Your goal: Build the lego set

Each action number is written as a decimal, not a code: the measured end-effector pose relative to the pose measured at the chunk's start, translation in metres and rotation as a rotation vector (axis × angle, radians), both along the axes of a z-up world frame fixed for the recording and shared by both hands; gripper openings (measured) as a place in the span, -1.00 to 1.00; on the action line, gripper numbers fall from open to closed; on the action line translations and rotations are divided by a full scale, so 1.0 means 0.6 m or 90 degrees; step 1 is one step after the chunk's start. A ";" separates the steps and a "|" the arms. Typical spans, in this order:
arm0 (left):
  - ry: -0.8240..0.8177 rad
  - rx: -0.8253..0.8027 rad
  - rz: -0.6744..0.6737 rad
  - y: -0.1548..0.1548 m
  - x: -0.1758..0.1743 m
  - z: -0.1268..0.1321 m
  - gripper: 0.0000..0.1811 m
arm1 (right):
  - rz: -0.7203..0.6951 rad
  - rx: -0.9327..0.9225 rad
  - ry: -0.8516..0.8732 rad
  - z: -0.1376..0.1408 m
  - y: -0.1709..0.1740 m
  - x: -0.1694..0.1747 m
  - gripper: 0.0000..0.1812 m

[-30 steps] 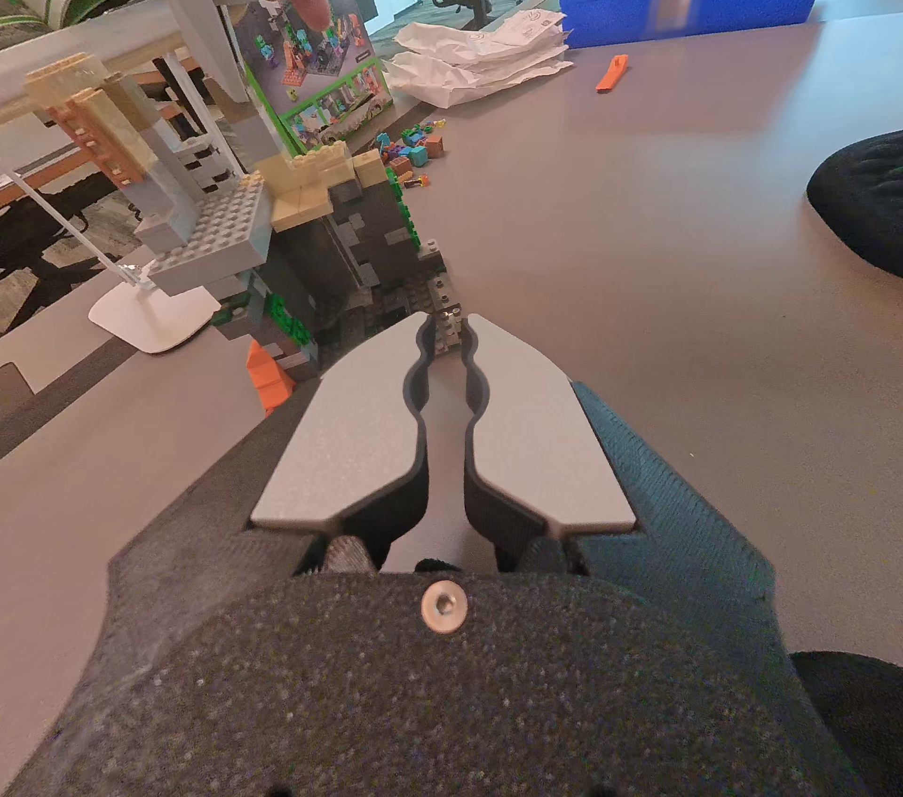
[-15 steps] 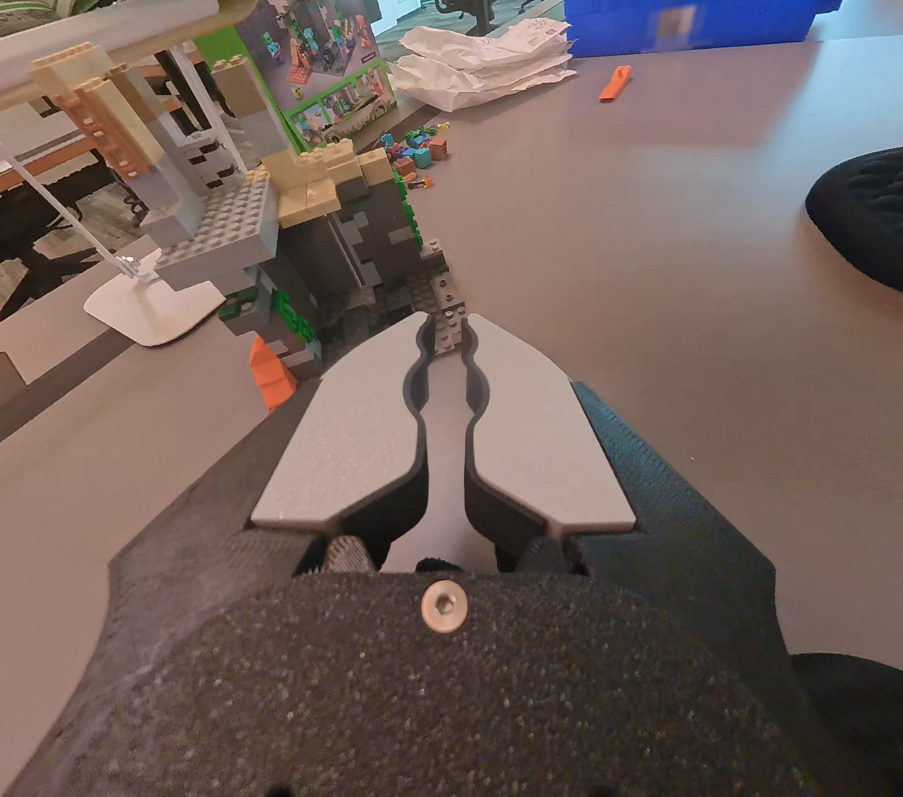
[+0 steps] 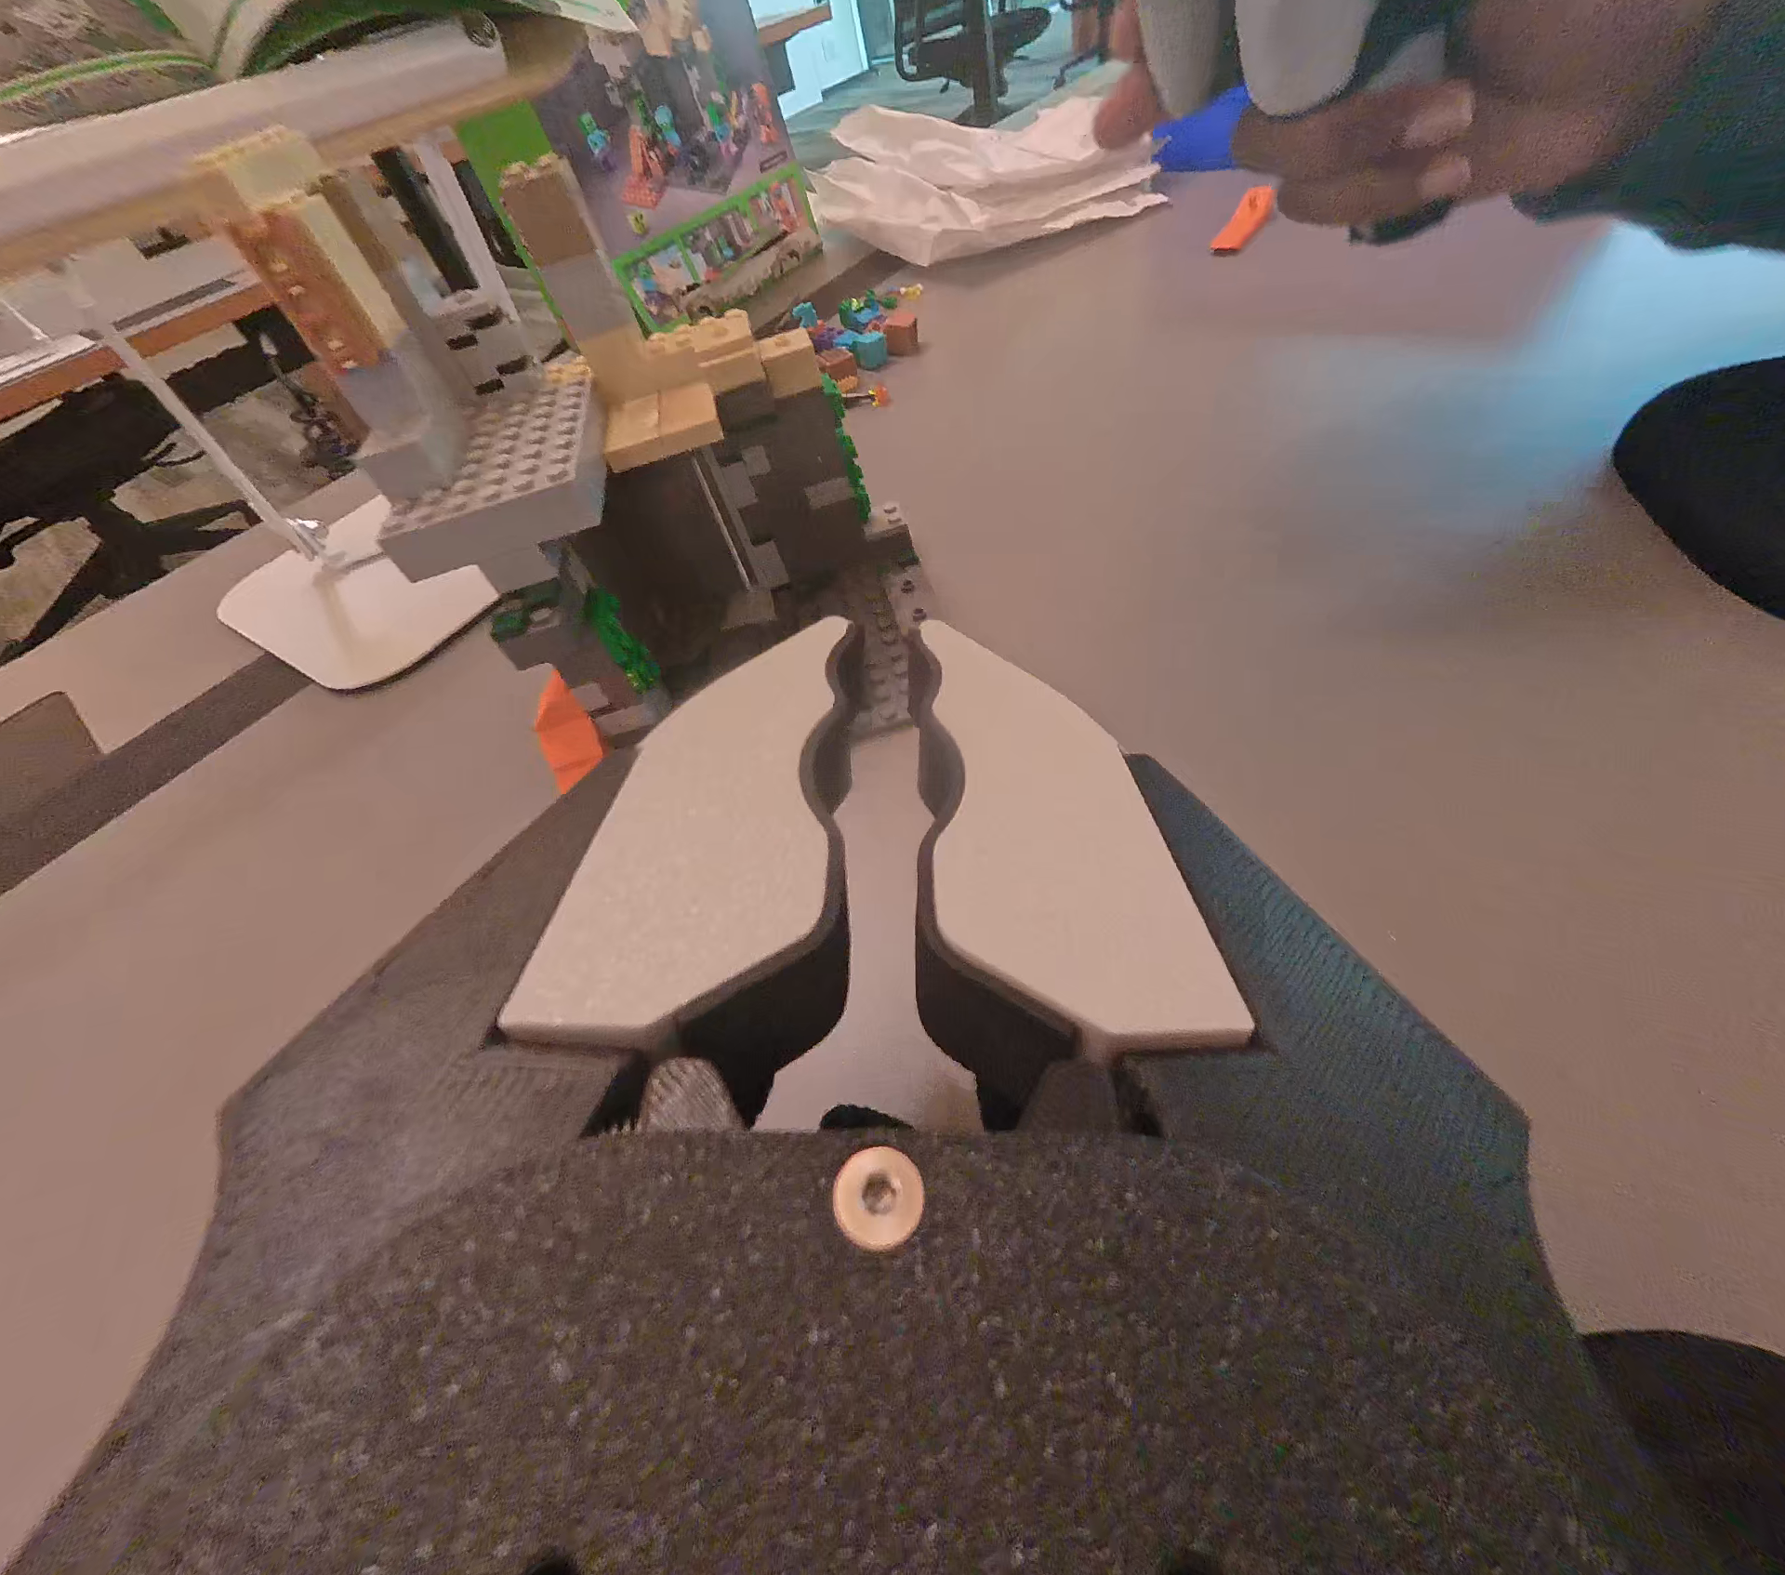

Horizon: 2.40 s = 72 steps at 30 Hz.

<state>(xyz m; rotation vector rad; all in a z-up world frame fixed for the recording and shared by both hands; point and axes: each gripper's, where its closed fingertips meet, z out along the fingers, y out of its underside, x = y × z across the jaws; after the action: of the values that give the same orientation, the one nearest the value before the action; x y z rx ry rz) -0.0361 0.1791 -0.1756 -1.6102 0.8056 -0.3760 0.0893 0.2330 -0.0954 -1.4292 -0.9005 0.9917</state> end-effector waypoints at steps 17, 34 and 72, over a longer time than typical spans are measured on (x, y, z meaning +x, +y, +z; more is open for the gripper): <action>-0.081 0.093 0.076 0.013 -0.050 0.053 -1.00 | -0.152 0.137 0.027 -0.027 -0.003 0.016 -1.00; -0.120 0.247 0.129 0.061 -0.020 0.312 -1.00 | -0.271 0.278 0.146 0.285 0.074 0.002 -1.00; -0.200 0.198 0.279 0.284 -0.053 0.327 -1.00 | -0.391 0.213 0.087 0.224 0.258 -0.074 -1.00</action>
<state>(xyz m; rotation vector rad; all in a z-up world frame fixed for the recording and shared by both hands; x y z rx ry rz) -0.0681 0.3495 0.0208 -1.3444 0.2445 -0.1705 0.0449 0.3880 0.0390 -1.2199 -0.4485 0.4423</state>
